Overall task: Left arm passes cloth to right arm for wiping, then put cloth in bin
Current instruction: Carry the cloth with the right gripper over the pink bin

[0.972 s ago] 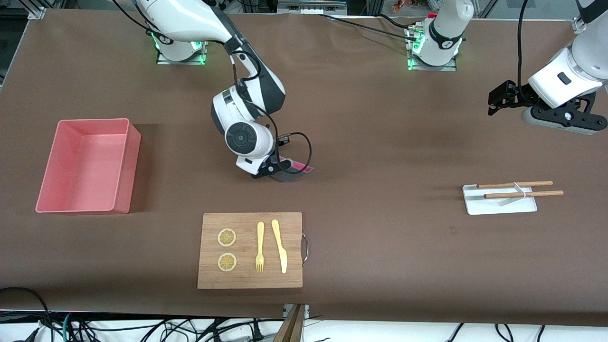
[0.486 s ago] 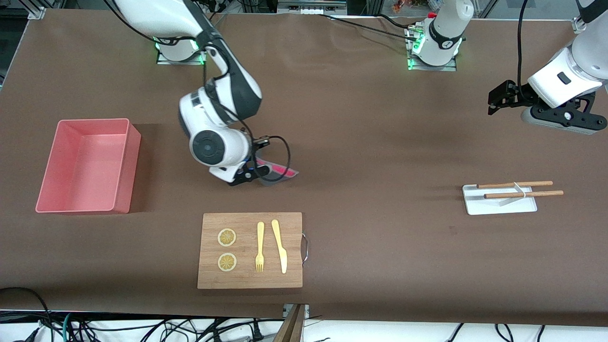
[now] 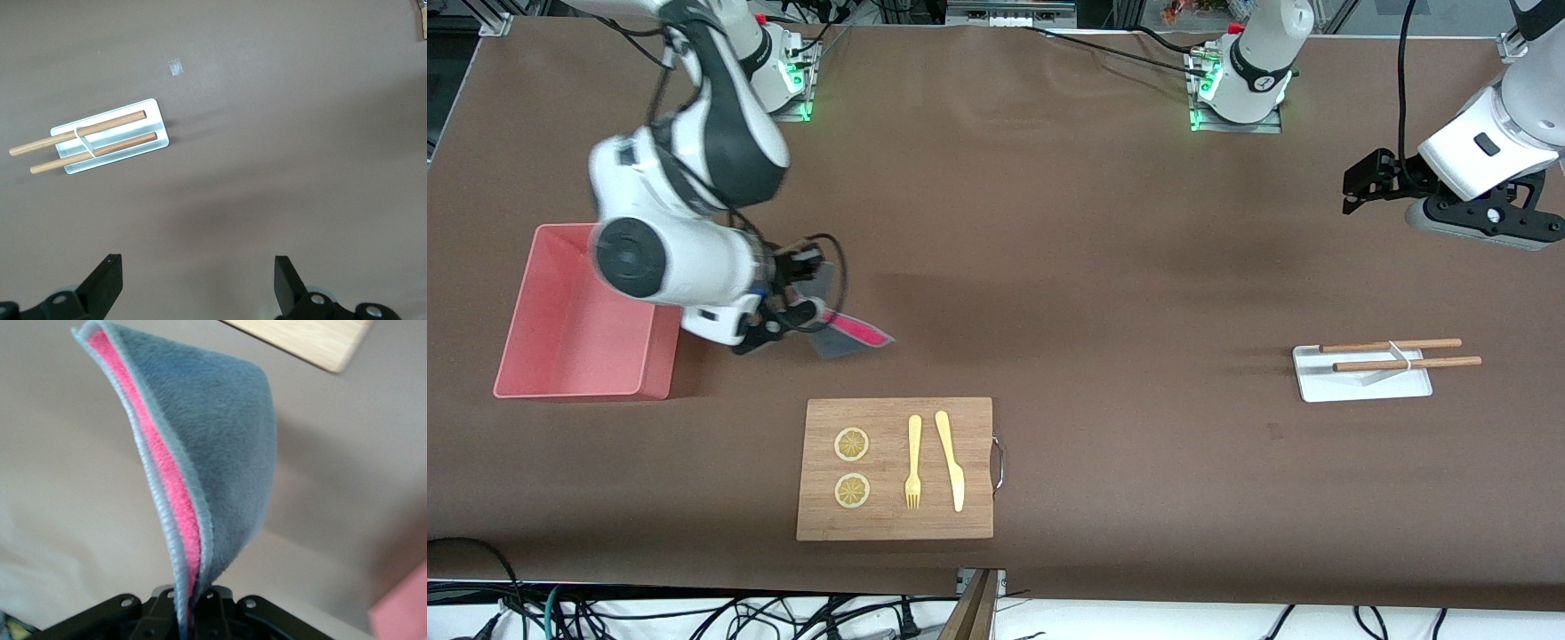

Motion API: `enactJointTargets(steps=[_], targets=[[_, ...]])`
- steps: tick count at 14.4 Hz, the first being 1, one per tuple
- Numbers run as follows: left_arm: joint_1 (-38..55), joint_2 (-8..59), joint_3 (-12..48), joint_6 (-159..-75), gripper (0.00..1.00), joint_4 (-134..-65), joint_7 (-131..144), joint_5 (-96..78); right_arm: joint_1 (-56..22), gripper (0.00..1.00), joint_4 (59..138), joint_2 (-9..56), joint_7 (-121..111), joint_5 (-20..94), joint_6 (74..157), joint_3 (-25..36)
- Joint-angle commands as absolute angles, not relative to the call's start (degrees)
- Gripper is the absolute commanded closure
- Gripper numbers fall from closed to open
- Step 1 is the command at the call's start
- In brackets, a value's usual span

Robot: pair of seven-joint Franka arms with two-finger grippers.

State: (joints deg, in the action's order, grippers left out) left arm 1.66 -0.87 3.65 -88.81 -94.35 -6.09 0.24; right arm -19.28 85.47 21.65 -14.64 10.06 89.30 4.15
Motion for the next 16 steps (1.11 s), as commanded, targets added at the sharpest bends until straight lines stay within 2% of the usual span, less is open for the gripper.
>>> enactJointTargets(steps=[1,5,8,14,16], targets=[[1.7,-1.0,3.7,-87.5,0.00,-93.2,-7.1,1.7,-12.3,1.00,91.0,15.7,-23.2,8.4,86.8,3.4],[1.7,-1.0,3.5,-87.4,0.00,-93.2,-7.2,1.8,-3.7,1.00,95.3,11.9,-35.3,1.1,86.9,3.8],[1.8,-1.0,3.7,-87.5,0.00,-93.2,-7.1,1.7,-0.1,1.00,102.5,7.6,-40.3,-4.6,92.5,4.0],[1.7,-1.0,3.6,-87.4,0.00,-93.2,-7.2,1.7,2.9,1.00,109.2,9.2,-48.6,-9.1,104.4,9.7],[1.7,-1.0,3.6,-87.4,0.00,-93.2,-7.2,1.7,3.4,1.00,109.9,9.9,-48.6,-9.1,106.7,9.8]])
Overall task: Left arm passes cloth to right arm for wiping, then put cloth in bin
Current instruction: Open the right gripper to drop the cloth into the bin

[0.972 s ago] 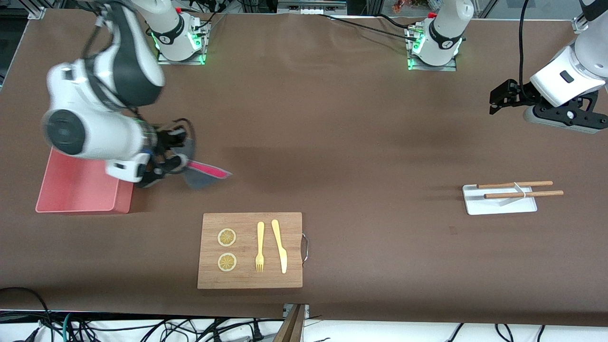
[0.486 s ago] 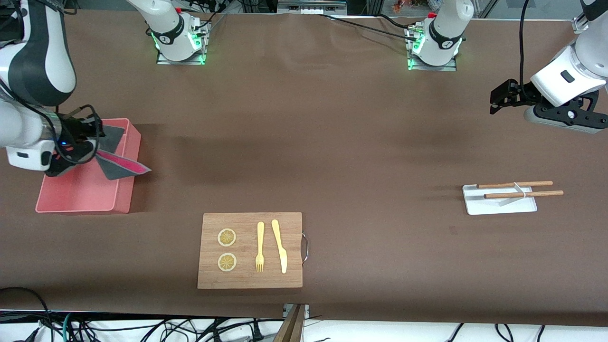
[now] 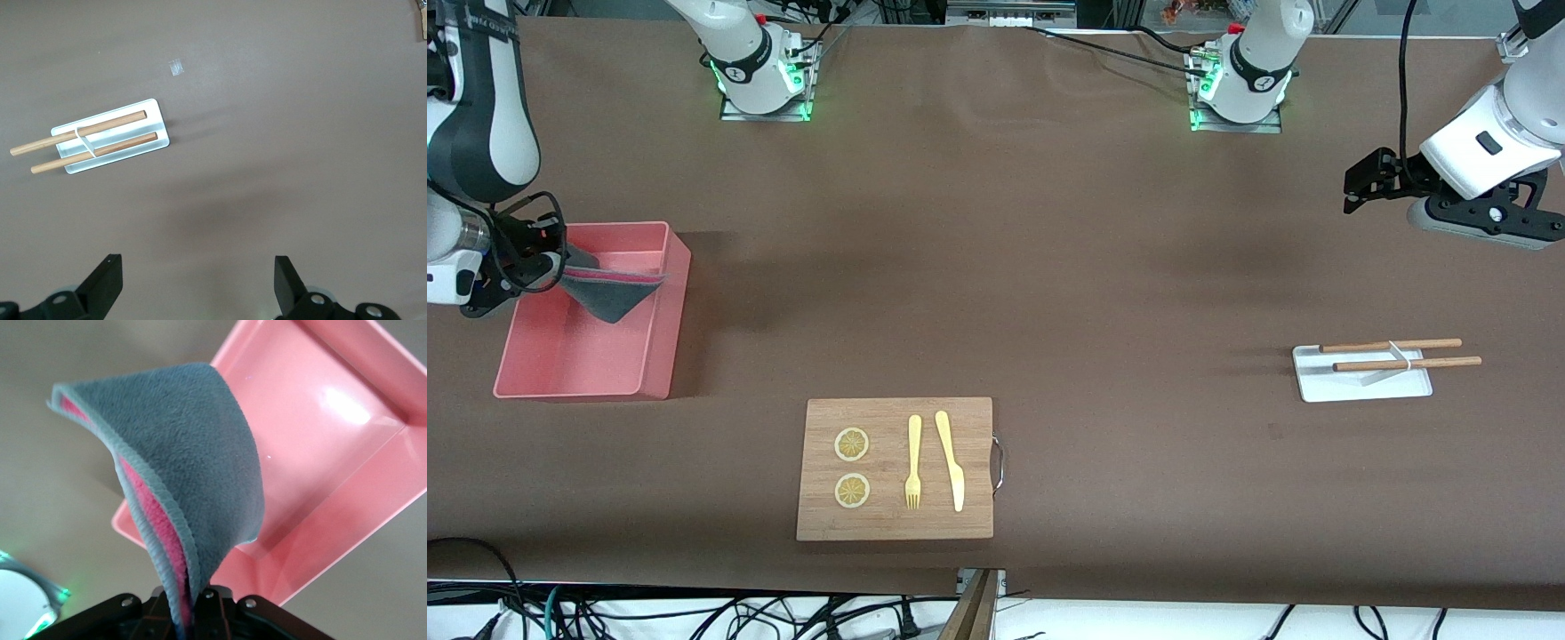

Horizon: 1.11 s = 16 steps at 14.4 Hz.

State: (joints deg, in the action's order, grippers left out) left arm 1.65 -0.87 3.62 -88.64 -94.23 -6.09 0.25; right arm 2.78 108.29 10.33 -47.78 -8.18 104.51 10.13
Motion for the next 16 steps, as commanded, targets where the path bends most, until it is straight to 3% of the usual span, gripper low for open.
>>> enactJointTargets(steps=[1,2,3,4,9,16], targets=[[1.8,-1.0,3.6,-87.4,0.00,-93.2,-7.1,1.7,3.4,0.89,110.0,9.8,-48.2,-8.7,106.7,9.9],[1.8,-1.0,3.6,-87.5,0.00,-93.2,-7.1,1.7,3.4,0.58,109.8,9.7,-47.9,-8.4,106.9,9.8],[1.8,-1.0,3.6,-87.5,0.00,-93.2,-7.1,1.7,3.4,0.16,109.6,9.6,-48.0,-8.0,107.0,9.8],[1.8,-1.0,3.6,-87.4,0.00,-93.2,-7.1,1.7,3.4,0.00,109.3,9.4,-48.0,-6.5,107.1,9.8],[1.7,-1.0,3.5,-87.4,0.00,-93.2,-7.2,1.7,3.2,0.00,108.7,6.2,-45.1,-3.5,106.0,9.2],[1.6,-1.0,3.6,-87.4,0.00,-93.2,-7.1,1.7,3.0,0.00,104.1,-1.7,-21.9,-3.3,94.9,0.5]])
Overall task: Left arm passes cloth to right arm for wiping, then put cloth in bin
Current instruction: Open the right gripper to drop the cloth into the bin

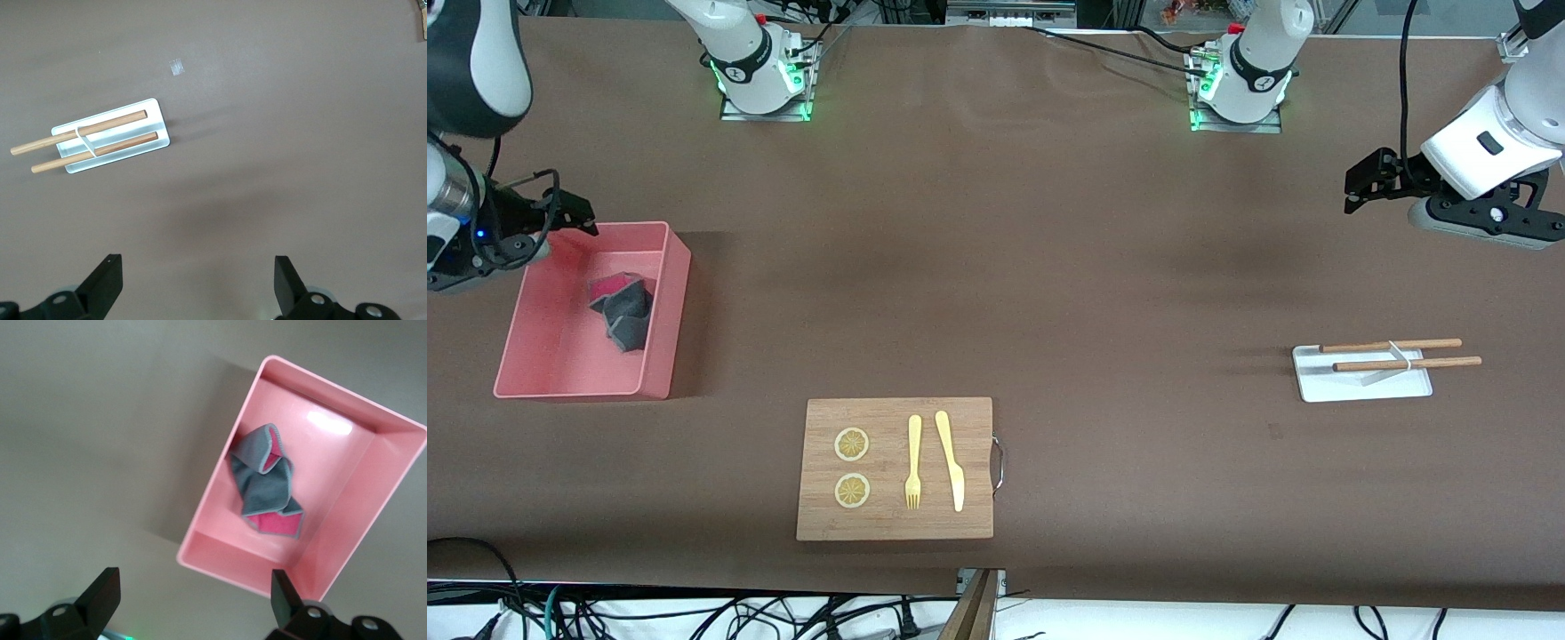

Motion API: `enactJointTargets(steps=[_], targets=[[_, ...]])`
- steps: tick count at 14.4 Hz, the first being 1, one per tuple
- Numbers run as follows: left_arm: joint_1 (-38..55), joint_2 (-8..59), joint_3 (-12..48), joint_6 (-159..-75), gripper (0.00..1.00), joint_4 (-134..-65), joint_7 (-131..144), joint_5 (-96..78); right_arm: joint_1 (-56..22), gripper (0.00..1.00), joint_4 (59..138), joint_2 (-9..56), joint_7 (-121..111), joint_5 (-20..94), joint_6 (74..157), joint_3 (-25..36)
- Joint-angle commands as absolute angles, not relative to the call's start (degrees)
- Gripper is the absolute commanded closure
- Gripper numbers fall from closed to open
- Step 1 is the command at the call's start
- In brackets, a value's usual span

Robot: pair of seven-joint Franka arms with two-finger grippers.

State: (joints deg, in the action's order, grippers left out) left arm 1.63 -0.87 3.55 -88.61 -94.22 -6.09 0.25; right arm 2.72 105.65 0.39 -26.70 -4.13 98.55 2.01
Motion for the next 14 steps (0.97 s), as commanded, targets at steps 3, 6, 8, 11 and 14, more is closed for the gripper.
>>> enactJointTargets(steps=[3,6,8,11,14], targets=[[1.6,-1.0,3.5,-87.4,0.00,-93.2,-7.1,1.7,2.4,0.00,101.3,-4.6,-8.9,2.0,88.3,-1.9],[1.6,-1.0,3.5,-87.4,0.00,-93.2,-7.1,1.7,1.3,0.00,97.0,-5.1,-2.5,2.5,83.3,-3.6],[1.6,-1.0,3.5,-87.4,0.00,-93.2,-7.1,1.7,0.8,0.00,95.1,-5.7,-2.9,1.9,82.6,-4.4],[1.6,-1.0,3.5,-87.4,0.00,-93.2,-7.2,1.7,0.8,0.00,94.3,-5.7,-3.0,0.4,83.5,-5.4],[1.7,-1.0,3.5,-87.4,0.00,-93.2,-7.0,1.7,0.8,0.00,94.4,-5.8,-2.9,0.8,83.1,-5.4]])
